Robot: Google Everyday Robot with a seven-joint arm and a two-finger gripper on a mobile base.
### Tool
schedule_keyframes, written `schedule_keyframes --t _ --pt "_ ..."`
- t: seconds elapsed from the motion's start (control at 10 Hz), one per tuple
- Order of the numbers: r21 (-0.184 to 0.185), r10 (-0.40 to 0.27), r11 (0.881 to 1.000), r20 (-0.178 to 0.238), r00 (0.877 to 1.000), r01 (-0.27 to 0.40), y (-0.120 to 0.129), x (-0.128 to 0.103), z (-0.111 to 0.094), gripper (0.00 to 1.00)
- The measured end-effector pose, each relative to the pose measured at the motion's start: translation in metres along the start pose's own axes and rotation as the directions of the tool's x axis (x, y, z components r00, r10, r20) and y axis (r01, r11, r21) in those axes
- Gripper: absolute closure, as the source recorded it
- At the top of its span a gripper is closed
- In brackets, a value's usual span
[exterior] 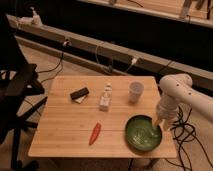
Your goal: Drag the ceramic bowl in a circle
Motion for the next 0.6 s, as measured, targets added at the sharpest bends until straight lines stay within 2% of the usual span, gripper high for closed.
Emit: schedule_keyframes --t 0.1,0.3,0.6 --pt "-0.013 0.008 1.0 -0.002 1.0 -0.008 -0.009 -0.004 0.003 0.22" --pt "-0.041 0.015 0.999 -0.022 1.0 -0.016 -0.015 -0.012 0.011 0.2" --pt "-0.12 0.029 0.992 -0.091 0.995 -0.039 -0.031 -0.021 0.037 0.2"
